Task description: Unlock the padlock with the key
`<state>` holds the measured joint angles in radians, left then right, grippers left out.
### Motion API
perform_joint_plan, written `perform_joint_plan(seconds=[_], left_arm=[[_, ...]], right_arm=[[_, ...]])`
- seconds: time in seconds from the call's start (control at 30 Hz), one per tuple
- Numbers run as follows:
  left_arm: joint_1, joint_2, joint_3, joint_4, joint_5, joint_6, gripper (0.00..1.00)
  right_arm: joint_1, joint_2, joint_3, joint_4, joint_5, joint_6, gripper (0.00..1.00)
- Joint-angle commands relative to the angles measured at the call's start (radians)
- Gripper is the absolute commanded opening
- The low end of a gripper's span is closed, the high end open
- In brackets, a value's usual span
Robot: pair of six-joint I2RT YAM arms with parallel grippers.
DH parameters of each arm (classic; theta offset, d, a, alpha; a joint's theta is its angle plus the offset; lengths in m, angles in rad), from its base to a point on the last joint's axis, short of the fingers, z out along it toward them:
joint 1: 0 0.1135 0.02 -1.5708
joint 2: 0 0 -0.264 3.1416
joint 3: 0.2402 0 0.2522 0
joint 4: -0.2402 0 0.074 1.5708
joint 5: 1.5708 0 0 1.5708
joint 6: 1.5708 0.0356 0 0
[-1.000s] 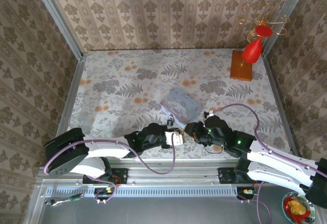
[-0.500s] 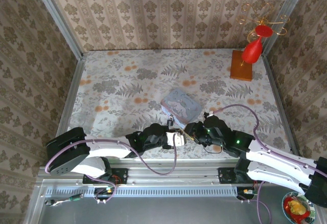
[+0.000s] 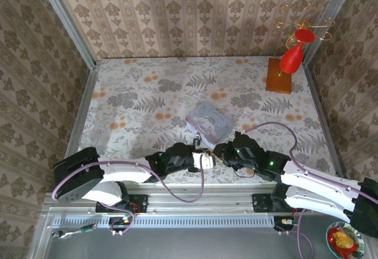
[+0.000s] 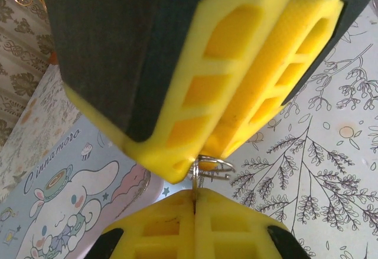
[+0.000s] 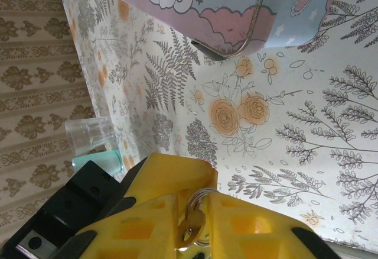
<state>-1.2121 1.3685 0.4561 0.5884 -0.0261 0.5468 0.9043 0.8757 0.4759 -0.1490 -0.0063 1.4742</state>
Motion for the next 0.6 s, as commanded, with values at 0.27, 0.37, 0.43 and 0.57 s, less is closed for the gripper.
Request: perform_joint_plan(seconds=[0.27,0.37,0.43,0.57], left_arm=[[-0.01,-0.005,0.023,0.037,-0.017,-0.01,0.04],[-0.01,-0.017,0.008,0.07,-0.048,-0.035,0.2],[-0.009,-0.047,-0.024,0.101,-0.082,-0.072,0.27],[0.015,-0.204,-0.076,0.088,-0.159,-0.304,0.56]], right_arm=[[0.007,-0.015,-0.016,0.012,0.01,0.014,0.0],[0.007,-0.029,-0.023,0.019,0.023,0.0,0.0],[0.007,-0.056,-0.044,0.043,0.051,-0.023,0.0],[0.004,-0.148,-0.109,0.139,0.118,-0.148,0.0]])
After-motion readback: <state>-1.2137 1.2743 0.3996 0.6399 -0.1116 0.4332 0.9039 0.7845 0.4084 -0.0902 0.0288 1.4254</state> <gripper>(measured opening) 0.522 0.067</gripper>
